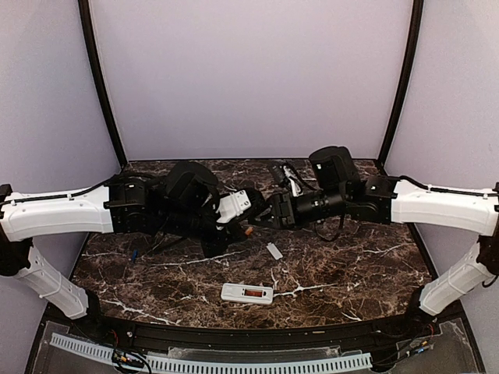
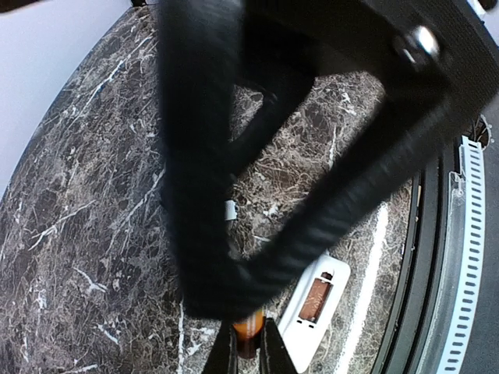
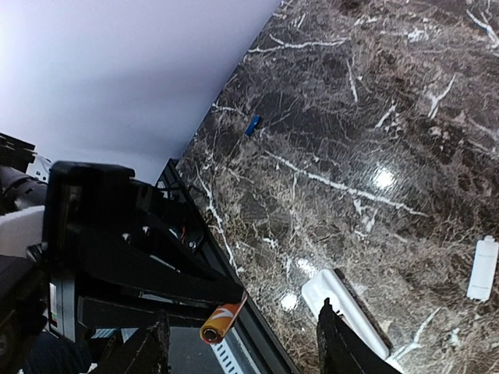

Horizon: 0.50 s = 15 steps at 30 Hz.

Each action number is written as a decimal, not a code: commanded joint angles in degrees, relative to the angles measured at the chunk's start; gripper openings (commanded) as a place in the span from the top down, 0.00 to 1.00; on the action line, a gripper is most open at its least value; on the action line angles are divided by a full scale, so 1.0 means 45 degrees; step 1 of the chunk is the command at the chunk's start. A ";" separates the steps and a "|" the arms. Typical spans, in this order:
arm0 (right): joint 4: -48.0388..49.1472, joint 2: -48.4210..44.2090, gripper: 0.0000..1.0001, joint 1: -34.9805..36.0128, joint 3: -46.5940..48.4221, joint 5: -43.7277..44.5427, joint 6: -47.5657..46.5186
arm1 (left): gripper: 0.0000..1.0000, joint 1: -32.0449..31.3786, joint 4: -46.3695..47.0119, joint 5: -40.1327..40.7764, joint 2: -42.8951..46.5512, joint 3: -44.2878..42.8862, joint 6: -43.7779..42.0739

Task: Load the batteries into the remote control
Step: Pass from the left arm to the right

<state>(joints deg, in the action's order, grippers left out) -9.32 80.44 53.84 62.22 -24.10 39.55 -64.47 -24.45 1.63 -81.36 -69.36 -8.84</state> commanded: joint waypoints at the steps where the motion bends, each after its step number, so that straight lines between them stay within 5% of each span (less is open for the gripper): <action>1: -0.0550 0.0478 0.39 0.0452 0.0601 -0.1015 0.0165 | 1.00 -0.0068 0.0369 0.0439 0.0017 0.0155 -0.0354; 10: -0.0509 0.0746 0.59 0.0574 0.0743 -0.0992 0.0008 | 1.00 -0.0066 0.0387 0.0486 -0.0076 0.0310 -0.0418; 15: -0.0592 0.0963 0.60 0.0562 0.0953 -0.0829 -0.0143 | 1.00 -0.0069 0.0324 0.0360 -0.0134 0.0326 -0.0471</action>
<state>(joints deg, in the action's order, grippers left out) -12.10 83.57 56.07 64.49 -28.40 39.64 -64.53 -23.18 3.68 -81.78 -68.95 -10.11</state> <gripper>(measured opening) 0.399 0.056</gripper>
